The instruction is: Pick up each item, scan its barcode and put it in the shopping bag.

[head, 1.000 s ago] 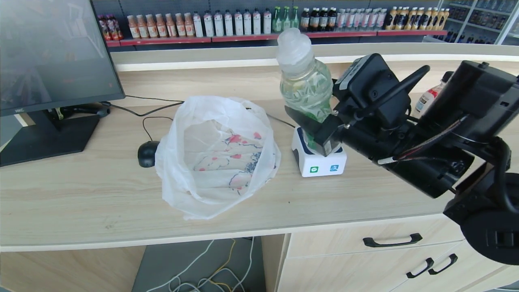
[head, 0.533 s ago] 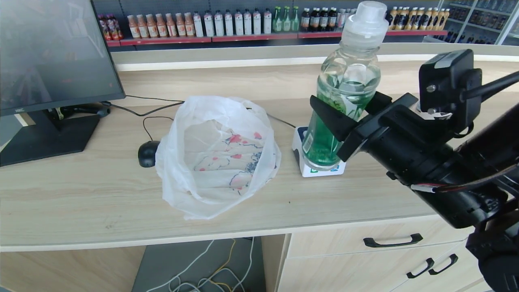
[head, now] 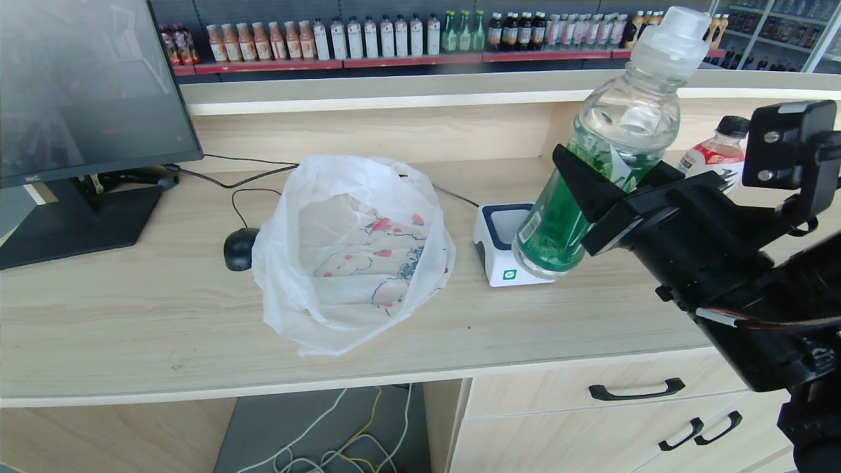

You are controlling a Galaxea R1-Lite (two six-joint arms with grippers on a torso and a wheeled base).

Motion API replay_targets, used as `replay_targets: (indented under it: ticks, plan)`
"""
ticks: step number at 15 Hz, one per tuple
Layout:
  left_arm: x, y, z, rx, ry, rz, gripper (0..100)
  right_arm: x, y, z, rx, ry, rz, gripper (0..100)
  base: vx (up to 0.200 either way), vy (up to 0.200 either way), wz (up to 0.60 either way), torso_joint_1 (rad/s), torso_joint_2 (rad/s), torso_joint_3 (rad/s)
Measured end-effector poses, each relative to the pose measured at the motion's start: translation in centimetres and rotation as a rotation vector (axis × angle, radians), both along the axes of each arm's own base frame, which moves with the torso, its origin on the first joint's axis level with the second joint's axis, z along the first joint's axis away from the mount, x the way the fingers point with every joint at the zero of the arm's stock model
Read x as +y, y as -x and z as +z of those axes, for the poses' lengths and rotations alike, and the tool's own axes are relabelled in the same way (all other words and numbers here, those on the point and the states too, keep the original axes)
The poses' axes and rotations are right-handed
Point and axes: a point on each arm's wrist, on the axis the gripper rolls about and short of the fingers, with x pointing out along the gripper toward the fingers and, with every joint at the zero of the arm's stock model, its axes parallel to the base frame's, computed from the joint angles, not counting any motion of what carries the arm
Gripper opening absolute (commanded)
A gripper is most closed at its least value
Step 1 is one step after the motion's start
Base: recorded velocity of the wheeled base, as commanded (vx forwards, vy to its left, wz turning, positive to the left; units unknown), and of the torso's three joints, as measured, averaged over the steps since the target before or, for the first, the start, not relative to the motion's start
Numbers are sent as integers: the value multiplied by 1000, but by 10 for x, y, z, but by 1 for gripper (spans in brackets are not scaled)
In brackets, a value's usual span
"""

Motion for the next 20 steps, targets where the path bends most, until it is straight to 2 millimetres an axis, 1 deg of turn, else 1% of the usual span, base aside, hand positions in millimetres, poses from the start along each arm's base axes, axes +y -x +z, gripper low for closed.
replay_targets:
  ticks: [4, 6, 9, 11, 14, 20]
  plan:
    - [0, 0, 0, 0, 0, 0, 100, -15, -13, 11, -36, -55, -63, 0, 0, 0, 0, 0, 0, 0]
    - [0, 0, 0, 0, 3, 0, 100, -19, -17, 17, -62, -73, -82, 0, 0, 0, 0, 0, 0, 0]
    - [0, 0, 0, 0, 4, 1, 100, -18, -24, 18, -70, -72, -95, 0, 0, 200, 0, 2, -2, 4]
    - [0, 0, 0, 0, 6, 2, 100, -21, -28, 16, -65, -68, -114, 0, 0, 200, 0, 0, 5, 2]
    - [0, 0, 0, 0, 7, 2, 100, -22, -31, 13, -59, -64, -126, 0, 0, 200, 0, 4, -1, 2]
    - [0, 0, 0, 0, 9, 2, 100, -18, -38, 3, -13, -66, -102, 0, 0, 200, 0, 2, 3, 3]
